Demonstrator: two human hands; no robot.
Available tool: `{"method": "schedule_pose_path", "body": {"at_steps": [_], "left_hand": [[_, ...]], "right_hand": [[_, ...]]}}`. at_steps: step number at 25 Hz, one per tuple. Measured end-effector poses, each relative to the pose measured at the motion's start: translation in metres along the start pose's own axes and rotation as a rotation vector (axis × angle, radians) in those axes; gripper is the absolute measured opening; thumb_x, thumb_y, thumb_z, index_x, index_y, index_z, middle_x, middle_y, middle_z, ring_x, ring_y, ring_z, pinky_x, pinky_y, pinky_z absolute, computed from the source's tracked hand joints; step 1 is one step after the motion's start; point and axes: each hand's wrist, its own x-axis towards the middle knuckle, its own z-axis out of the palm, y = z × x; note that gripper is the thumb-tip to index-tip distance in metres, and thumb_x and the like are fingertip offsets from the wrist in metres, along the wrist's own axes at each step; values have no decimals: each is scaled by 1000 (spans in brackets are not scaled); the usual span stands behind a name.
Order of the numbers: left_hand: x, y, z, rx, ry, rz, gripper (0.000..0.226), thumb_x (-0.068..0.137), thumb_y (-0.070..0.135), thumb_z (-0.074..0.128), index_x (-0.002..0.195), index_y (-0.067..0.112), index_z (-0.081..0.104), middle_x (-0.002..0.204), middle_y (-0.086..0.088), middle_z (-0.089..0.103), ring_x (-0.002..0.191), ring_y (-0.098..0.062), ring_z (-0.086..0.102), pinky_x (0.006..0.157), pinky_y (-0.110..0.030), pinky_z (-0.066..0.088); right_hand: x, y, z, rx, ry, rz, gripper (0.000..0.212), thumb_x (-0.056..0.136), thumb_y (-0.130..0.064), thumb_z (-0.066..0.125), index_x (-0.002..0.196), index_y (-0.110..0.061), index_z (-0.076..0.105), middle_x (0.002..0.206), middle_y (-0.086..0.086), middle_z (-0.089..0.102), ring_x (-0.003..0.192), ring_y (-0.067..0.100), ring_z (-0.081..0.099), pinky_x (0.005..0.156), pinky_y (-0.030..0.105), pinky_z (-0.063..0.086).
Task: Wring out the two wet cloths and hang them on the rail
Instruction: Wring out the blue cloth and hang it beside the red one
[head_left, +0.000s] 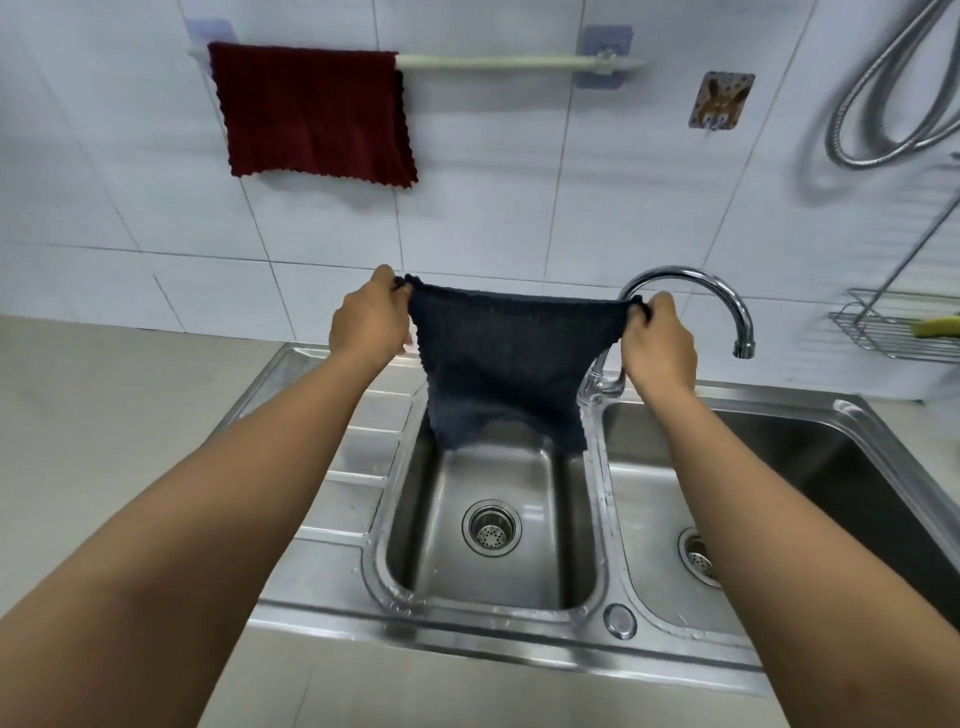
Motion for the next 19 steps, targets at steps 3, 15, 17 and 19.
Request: {"method": "schedule_pose_path", "body": {"at_steps": [3,15,17,19], "left_hand": [[16,10,-6,-337,-36,-106,16,100,31,39,97,16,42,76,-20,71,59,-33,68,64,-39,61],[115,29,-36,-874,23,-42,21,102,20,40,81,23,35,95,-13,69,87,-25,69,84,-39,56],[134,38,-44,-920,43,-2,21,102,18,39,82,22,36,100,-15,69,91,-25,71,84,-38,56],[155,52,-52,-978,55,51,20,102,16,40,82,21,38,106,-17,69,93,-23,71,81,-35,57]], "right_hand": [[9,-22,11,352,-42,129,16,96,-34,33,91,-22,41,76,15,62,53,28,56,54,32,43],[53,-121,41,1014,40,153,16,98,-22,36,94,-16,49,99,14,70,78,26,71,68,40,61],[67,-135,41,1017,80,126,16,96,-20,38,89,-19,53,99,10,71,83,24,73,72,40,61],[84,-153,37,1027,117,92,19,94,-18,38,86,-22,55,100,7,71,84,20,73,76,40,61]]}}
